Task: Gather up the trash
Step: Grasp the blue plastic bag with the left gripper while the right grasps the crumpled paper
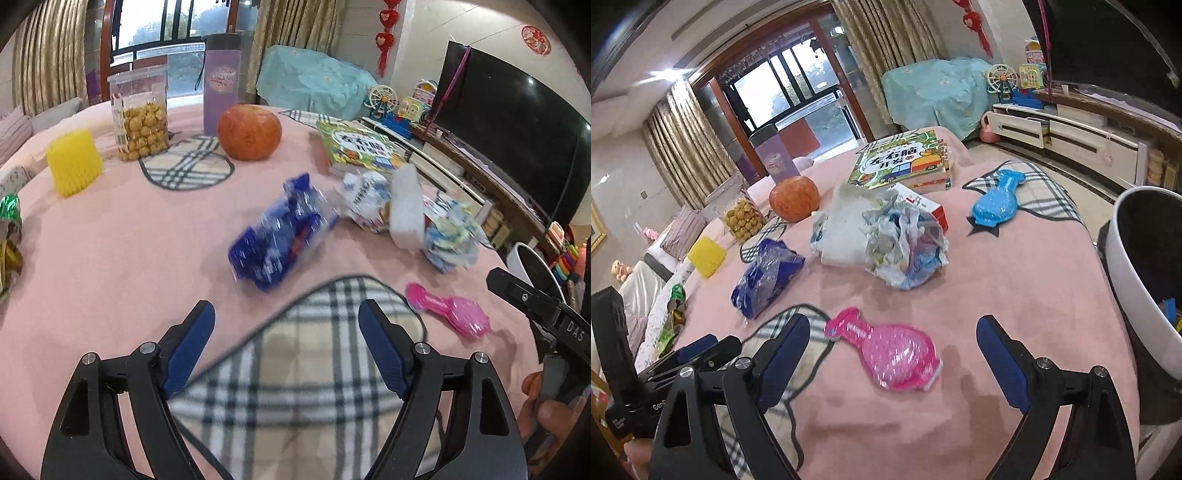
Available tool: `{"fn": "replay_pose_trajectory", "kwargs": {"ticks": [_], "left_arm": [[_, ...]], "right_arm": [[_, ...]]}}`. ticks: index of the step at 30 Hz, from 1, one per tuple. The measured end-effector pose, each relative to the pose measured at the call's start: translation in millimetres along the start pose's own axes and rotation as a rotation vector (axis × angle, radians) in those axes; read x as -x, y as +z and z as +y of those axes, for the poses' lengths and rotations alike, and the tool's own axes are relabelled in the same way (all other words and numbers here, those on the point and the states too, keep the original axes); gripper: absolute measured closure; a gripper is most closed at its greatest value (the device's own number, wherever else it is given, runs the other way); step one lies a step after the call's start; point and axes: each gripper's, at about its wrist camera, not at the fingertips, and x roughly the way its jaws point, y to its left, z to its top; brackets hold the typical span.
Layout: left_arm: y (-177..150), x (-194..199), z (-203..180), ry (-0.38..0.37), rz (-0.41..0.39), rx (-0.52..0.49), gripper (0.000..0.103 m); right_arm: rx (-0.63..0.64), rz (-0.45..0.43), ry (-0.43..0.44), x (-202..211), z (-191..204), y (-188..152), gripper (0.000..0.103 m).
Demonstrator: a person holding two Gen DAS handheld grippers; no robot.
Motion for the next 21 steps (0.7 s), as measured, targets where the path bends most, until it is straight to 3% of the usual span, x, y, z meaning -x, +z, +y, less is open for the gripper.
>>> {"fn": "replay_pose_trajectory", "kwargs": {"ticks": [11, 13, 14, 16, 18, 21], "left_arm": [[31, -40, 5, 0.000, 0.022, -0.036, 0.020], [31, -46, 4, -0.026, 0.039, -0.037, 0.034], [30, -49, 4, -0.040, 0.057, -0.035, 0.053], [28, -51, 4, -0.043, 0.068, -0.030, 0.056], [25, -46, 4, -0.046, 0.056, -0.024, 0.063], [20, -37, 4, -0.058, 0.049, -0.006, 0.067]], "right_arm": [[-0.019, -0.018, -0.009, -31, -6, 25, 0.010], [-0.012, -0.016, -0.017, -38, -6, 27, 0.011], [-0.008, -0.008, -0.023, -41, -6, 27, 0.013], [-0.007, 0.003, -0.028, -44, -7, 25, 0.029], [-0.013, 0.020, -0.026, -46, -9, 24, 0.062], [-0.013, 0.014, -0.020, -39, -12, 21, 0.084]]}}
